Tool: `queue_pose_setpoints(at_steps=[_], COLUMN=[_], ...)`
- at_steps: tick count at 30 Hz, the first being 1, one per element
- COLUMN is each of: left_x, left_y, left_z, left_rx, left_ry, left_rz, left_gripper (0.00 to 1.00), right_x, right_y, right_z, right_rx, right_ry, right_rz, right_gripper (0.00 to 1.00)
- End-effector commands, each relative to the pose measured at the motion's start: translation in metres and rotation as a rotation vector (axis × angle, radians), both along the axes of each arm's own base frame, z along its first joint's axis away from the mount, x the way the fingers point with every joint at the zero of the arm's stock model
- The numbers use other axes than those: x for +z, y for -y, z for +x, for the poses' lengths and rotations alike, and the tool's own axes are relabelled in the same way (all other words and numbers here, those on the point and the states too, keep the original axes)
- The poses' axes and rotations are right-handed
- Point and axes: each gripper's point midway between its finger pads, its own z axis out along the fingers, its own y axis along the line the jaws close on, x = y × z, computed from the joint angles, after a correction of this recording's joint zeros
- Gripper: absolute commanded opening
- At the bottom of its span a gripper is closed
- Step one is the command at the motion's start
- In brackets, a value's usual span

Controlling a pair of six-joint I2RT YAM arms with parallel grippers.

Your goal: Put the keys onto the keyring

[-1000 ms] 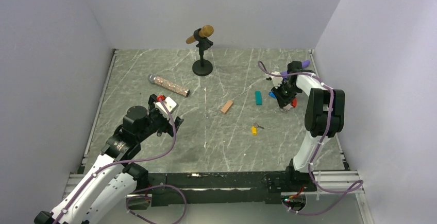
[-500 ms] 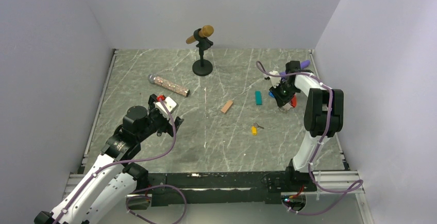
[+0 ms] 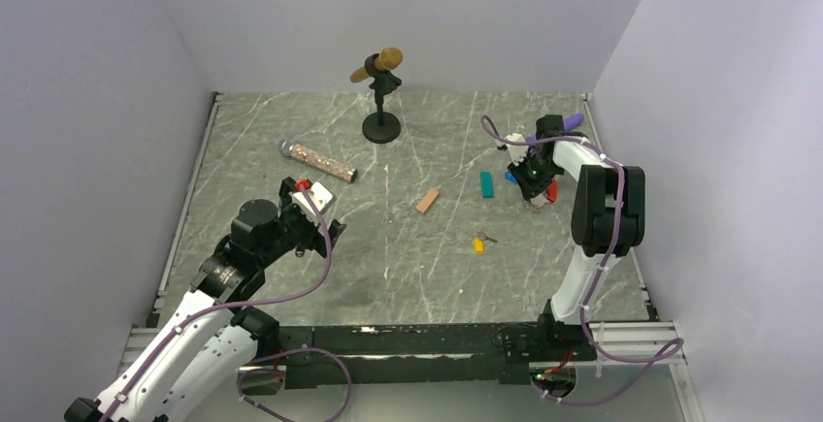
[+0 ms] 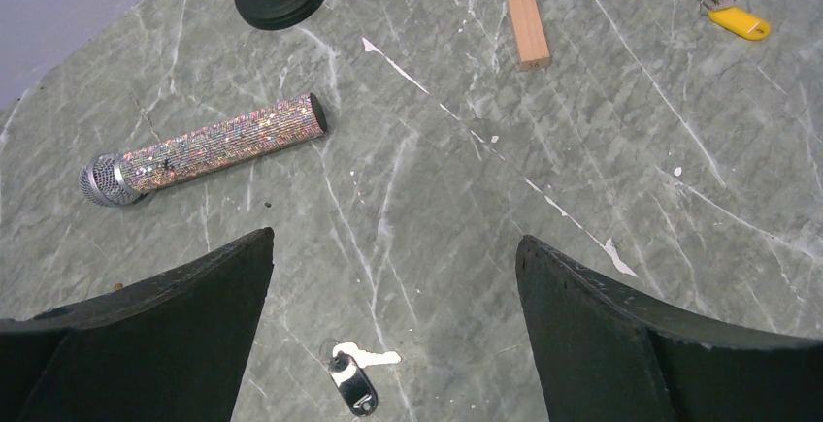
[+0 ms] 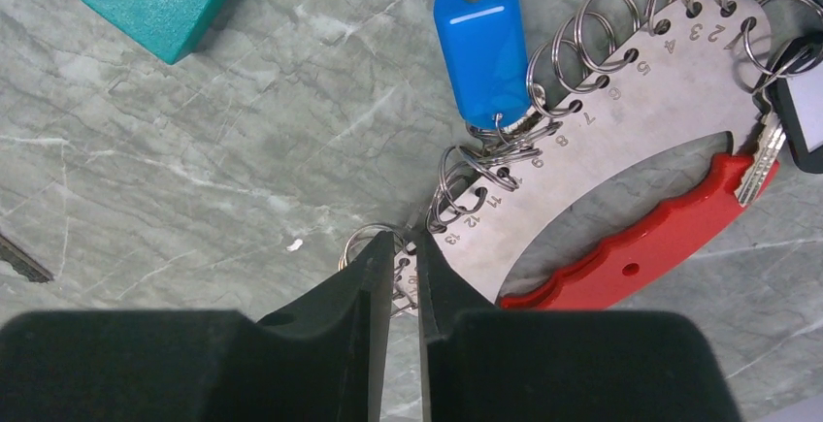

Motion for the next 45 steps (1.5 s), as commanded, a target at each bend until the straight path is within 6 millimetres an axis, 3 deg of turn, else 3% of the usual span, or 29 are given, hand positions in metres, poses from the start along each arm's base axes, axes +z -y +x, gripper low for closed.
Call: queue_pose_setpoints(at_steps=[1, 7, 15, 23, 29, 33, 38, 45], left_x=[0.025, 0.025, 0.026, 0.026, 0.025, 0.026, 0.032, 0.048], left_y=[0.004, 0.004, 0.003, 0.003, 0.004, 0.010, 0.034, 0.054], left_z=[0.002, 0.002, 0.001, 0.001, 0.001, -0.003, -0.021, -0.027], left_rx=[-0.013, -0.011, -0.008, -0.009, -0.017, -0.060, -0.227, -0.325], left_ry=[0.051, 0.051, 0.056, 0.057, 0.055, 0.063, 0.091, 0.087], left_rz=[-0.045, -0.045, -0.046, -0.047, -0.046, -0.057, -0.111, -0.210], left_gripper=[0.98, 0.98, 0.98, 0.98, 0.98, 0.98, 0.98, 0.98], right_x=[0.001, 0.001, 0.014, 0.050, 0.060, 0.078, 0.107, 0.153], right_y=[0.000, 0.003, 0.004, -0.027, -0.048, -0.065, -0.079, -0.097], right_z=[0.010, 0.013, 0.023, 0.011, -0.004, -0.009, -0.011, -0.012], right_rx=[-0.006, -0.011, -0.024, 0.097, 0.181, 0.230, 0.278, 0.345], right_ry=[0.026, 0.048, 0.125, 0.160, 0.116, 0.140, 0.205, 0.292], right_rz=[-0.014, -0.042, -0.052, 0.105, 0.222, 0.312, 0.392, 0.492], right_gripper=[0.18, 0.16, 0.00, 0.00, 0.00, 0.00, 0.00, 0.00])
